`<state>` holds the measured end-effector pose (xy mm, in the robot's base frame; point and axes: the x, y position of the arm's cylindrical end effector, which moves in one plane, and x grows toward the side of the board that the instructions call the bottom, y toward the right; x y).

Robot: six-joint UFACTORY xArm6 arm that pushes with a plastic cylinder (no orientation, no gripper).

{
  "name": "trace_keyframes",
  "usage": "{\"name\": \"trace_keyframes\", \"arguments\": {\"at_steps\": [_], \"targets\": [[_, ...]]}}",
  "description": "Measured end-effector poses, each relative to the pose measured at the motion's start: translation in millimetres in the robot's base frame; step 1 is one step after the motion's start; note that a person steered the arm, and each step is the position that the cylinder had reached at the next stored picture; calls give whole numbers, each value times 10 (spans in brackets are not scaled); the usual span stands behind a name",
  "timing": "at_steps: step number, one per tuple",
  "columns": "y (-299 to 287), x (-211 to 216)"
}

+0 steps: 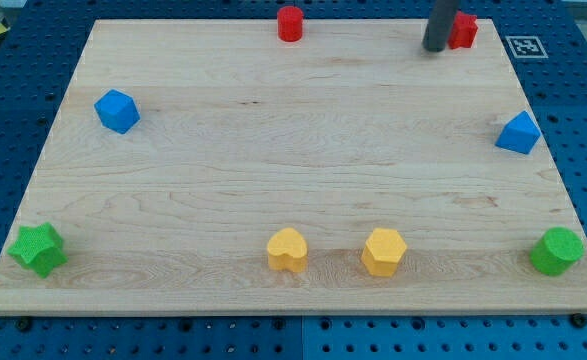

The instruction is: Move the yellow hexagon bit a up

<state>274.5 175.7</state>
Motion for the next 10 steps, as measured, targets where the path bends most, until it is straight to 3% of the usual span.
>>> {"name": "trace_keyframes", "arguments": {"at_steps": [1,3,4,6,8,10], "targets": [[-520,543],[-714,1715],[-714,1794],[-676,2742],[-443,3399],[-975,3428]]}}
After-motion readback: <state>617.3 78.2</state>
